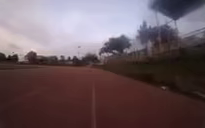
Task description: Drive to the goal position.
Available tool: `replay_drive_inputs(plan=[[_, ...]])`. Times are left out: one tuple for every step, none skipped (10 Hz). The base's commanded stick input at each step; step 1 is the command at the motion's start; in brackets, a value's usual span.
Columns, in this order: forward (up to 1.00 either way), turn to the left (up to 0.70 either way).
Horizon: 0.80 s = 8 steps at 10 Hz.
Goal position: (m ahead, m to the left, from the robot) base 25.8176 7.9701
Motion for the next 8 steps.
replay_drive_inputs(plan=[[0.7,-0.35],[0.7,-0.35],[0.7,-0.17],[0.7,0.0],[0.7,0.0],[0.7,0.0],[0.7,0.0],[0.7,0.0]])
